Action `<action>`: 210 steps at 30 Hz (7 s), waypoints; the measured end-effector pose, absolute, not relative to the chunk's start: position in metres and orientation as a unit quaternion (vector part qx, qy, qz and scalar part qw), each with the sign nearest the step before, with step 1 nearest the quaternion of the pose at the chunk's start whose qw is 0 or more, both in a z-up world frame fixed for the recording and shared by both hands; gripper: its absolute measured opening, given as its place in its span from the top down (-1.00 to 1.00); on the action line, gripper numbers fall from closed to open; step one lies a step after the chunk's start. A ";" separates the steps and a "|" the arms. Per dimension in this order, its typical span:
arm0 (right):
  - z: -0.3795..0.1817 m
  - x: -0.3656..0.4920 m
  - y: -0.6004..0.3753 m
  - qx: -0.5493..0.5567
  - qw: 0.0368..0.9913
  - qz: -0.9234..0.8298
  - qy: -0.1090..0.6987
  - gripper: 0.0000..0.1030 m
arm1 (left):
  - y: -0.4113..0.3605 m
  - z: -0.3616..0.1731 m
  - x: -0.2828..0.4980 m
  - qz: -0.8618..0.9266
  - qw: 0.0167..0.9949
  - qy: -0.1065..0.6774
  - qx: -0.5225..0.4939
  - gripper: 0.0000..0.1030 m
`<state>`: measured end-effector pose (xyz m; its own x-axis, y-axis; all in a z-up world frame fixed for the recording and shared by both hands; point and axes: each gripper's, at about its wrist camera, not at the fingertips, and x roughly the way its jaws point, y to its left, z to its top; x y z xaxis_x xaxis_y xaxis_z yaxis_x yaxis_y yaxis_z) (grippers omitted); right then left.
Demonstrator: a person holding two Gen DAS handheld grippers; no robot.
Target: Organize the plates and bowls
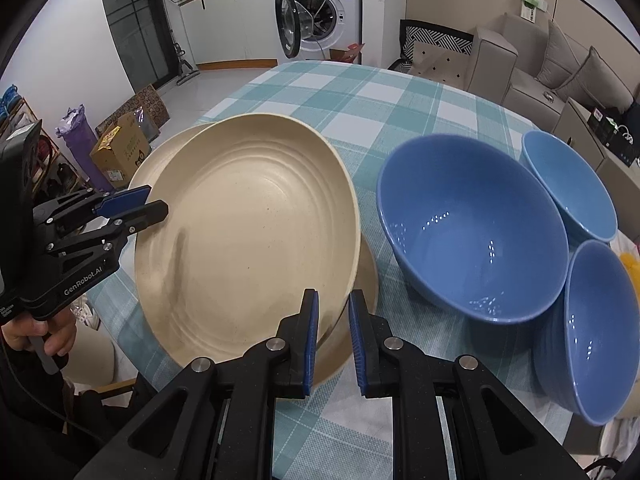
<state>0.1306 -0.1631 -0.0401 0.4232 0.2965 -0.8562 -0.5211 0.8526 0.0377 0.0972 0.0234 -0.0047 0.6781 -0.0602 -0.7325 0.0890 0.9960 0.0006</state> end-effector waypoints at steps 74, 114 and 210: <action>-0.086 0.145 -0.162 -0.154 0.825 0.198 0.507 0.69 | -0.008 -0.042 0.111 -0.029 0.902 0.419 0.104 0.51; -0.025 0.113 -0.144 -0.144 0.839 0.289 0.438 -0.63 | 0.052 0.013 0.079 -0.033 0.935 0.352 -0.011 -1.00; -0.026 0.231 0.013 -0.119 0.822 0.318 0.456 -0.97 | 0.174 -0.020 0.125 0.092 0.914 0.386 -0.083 -1.00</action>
<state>0.2308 0.0131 -0.0258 0.3808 0.4146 -0.8265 -0.6324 0.7688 0.0943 0.1254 0.1738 -0.0202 0.6853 0.1035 -0.7209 -0.2323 0.9692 -0.0816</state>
